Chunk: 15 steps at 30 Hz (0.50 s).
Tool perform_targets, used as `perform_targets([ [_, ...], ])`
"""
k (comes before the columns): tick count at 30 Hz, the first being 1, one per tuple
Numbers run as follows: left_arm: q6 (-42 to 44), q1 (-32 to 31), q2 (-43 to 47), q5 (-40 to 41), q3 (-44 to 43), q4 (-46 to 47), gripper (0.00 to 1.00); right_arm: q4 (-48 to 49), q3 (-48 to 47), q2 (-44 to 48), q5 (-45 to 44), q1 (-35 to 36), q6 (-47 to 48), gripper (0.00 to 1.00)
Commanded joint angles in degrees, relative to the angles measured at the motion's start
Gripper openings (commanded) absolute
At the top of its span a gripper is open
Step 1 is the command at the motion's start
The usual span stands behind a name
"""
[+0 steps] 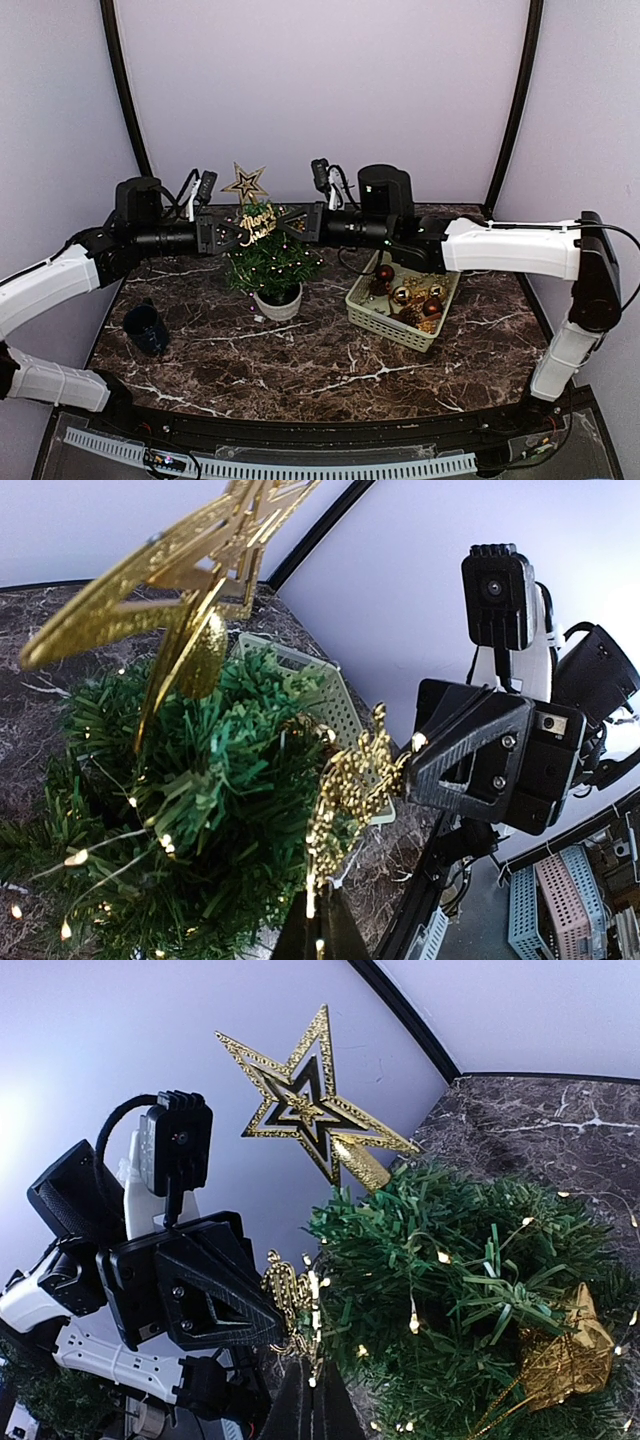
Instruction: Decorate the small christmas tree
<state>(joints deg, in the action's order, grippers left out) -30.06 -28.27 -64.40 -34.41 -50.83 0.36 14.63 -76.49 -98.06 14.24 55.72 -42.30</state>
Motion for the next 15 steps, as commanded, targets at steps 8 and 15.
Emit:
perform_targets([
  [8, 0.34, 0.06, -0.67, 1.19, 0.55, 2.01, 0.0, 0.56, -1.78, -1.42, -0.07, 0.53, 0.56, 0.0],
  [15, 0.79, 0.06, -1.42, 2.07, 1.39, 2.06, 0.0, 0.91, -0.74, -1.91, -0.59, 0.53, 0.49, 0.0],
])
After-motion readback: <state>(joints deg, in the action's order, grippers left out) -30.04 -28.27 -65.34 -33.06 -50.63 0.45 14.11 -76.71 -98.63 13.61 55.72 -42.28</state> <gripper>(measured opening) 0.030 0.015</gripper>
